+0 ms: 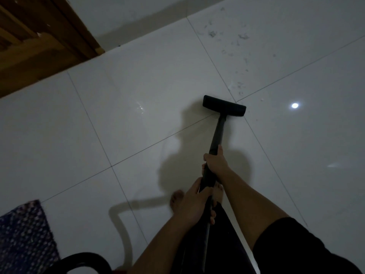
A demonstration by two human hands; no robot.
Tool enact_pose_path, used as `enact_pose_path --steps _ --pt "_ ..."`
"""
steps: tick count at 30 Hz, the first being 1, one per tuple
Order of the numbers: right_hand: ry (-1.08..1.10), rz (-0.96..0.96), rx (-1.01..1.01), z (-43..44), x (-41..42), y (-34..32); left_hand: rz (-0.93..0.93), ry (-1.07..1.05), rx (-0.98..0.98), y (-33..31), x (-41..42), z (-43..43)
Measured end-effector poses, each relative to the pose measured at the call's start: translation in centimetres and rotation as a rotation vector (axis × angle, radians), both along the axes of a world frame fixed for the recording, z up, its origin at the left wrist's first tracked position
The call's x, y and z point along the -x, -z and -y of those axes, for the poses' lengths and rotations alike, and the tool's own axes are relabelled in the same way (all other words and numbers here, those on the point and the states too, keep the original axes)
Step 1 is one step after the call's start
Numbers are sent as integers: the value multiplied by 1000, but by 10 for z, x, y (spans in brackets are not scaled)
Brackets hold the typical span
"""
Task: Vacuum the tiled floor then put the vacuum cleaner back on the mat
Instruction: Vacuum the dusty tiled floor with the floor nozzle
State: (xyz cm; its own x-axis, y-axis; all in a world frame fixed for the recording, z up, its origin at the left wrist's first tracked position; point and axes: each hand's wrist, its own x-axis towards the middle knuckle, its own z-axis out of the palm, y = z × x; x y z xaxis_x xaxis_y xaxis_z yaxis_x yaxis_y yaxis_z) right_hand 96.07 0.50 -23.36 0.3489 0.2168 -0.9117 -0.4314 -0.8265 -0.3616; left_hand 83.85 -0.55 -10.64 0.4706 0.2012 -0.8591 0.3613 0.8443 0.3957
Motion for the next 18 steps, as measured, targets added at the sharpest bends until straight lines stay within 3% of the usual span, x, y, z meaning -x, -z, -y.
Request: enact_pose_path --steps 18 --pt "56 -15 69 56 -16 -6 -76 101 82 10 -21 37"
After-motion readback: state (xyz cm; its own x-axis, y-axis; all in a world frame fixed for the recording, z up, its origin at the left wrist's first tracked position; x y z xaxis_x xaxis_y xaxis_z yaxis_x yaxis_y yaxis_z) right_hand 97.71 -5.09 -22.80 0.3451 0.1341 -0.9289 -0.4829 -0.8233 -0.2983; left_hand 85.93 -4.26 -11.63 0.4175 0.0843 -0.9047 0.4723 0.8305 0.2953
